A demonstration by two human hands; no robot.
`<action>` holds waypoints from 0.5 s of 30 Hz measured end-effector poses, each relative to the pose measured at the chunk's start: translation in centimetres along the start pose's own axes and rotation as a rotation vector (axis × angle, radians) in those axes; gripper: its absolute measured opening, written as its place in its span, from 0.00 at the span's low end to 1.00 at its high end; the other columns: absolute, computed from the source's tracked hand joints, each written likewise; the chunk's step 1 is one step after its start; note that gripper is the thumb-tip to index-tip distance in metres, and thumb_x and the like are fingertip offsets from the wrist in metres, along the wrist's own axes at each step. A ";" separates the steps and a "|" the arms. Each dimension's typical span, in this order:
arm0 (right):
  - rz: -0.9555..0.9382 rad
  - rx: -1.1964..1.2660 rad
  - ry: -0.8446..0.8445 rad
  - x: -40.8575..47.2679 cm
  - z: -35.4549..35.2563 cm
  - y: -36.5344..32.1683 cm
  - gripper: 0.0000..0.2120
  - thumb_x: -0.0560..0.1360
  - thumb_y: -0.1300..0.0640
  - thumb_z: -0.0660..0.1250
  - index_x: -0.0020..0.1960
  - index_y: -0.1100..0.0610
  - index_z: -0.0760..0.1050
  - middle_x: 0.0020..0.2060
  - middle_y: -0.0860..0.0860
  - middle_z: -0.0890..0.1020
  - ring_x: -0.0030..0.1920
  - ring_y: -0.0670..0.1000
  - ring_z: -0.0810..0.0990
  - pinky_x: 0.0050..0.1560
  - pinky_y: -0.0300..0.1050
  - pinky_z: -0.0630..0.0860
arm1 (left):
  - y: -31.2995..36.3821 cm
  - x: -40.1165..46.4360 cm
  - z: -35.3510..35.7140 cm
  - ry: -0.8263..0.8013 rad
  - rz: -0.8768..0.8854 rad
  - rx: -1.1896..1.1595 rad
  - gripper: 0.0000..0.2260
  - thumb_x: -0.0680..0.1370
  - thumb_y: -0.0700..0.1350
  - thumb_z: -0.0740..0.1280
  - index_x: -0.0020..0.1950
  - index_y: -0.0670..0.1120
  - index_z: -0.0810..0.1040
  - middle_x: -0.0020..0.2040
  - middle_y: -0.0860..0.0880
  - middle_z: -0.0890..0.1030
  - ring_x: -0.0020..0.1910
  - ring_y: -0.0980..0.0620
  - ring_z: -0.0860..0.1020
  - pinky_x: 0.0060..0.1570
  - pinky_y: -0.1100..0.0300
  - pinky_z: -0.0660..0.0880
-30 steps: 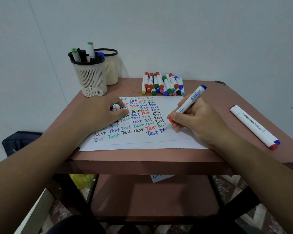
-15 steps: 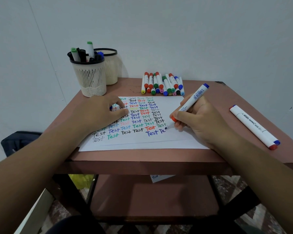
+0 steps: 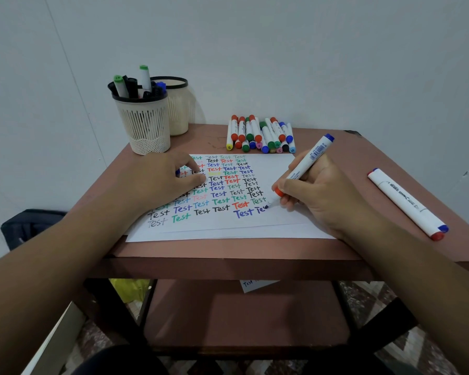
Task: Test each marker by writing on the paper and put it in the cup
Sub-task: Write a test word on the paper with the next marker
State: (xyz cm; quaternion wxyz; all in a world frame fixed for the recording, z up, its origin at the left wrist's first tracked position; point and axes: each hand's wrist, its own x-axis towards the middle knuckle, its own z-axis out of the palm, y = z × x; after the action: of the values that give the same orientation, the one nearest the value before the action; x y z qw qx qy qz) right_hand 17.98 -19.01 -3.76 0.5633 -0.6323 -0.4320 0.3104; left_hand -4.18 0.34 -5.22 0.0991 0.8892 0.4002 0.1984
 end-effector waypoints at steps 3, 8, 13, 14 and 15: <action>0.000 0.005 -0.002 0.0 0.0 0.0 0.13 0.77 0.72 0.68 0.53 0.58 0.69 0.41 0.60 0.85 0.35 0.57 0.79 0.45 0.55 0.81 | 0.1 0.0 0.0 -0.003 0.003 -0.001 0.15 0.75 0.68 0.65 0.55 0.61 0.79 0.38 0.54 0.77 0.35 0.56 0.74 0.34 0.59 0.65; 0.004 0.006 -0.016 -0.2 0.0 -0.2 0.12 0.78 0.71 0.69 0.54 0.60 0.69 0.42 0.62 0.85 0.35 0.56 0.81 0.45 0.54 0.82 | 0.0 0.0 -0.1 -0.010 0.003 0.018 0.16 0.75 0.69 0.64 0.55 0.62 0.79 0.38 0.55 0.77 0.36 0.56 0.75 0.35 0.58 0.68; -0.035 -0.006 0.031 -0.2 -0.1 -0.1 0.12 0.78 0.70 0.69 0.53 0.58 0.69 0.42 0.62 0.85 0.34 0.56 0.81 0.41 0.51 0.82 | 0.0 0.0 -0.1 -0.011 0.003 0.018 0.16 0.75 0.69 0.64 0.55 0.62 0.79 0.38 0.55 0.77 0.37 0.55 0.76 0.36 0.58 0.70; -0.040 -0.016 0.042 -0.2 -0.1 -0.1 0.11 0.78 0.69 0.69 0.53 0.58 0.69 0.41 0.62 0.85 0.34 0.55 0.81 0.40 0.50 0.83 | 0.0 0.0 -0.1 -0.013 0.004 0.021 0.16 0.75 0.69 0.64 0.55 0.62 0.79 0.38 0.54 0.77 0.37 0.55 0.76 0.35 0.58 0.69; -0.041 -0.023 0.049 -0.2 -0.1 -0.2 0.11 0.78 0.69 0.69 0.53 0.58 0.69 0.41 0.61 0.85 0.34 0.55 0.82 0.40 0.50 0.83 | 0.0 0.0 -0.1 -0.014 0.005 0.025 0.16 0.75 0.69 0.63 0.55 0.63 0.79 0.38 0.55 0.77 0.37 0.55 0.76 0.36 0.58 0.69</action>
State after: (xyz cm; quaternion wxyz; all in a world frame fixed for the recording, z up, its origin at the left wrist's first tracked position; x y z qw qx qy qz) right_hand 17.98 -19.22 -3.60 0.5727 -0.6371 -0.4345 0.2781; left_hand -4.21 0.31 -5.16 0.0904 0.8927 0.3998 0.1873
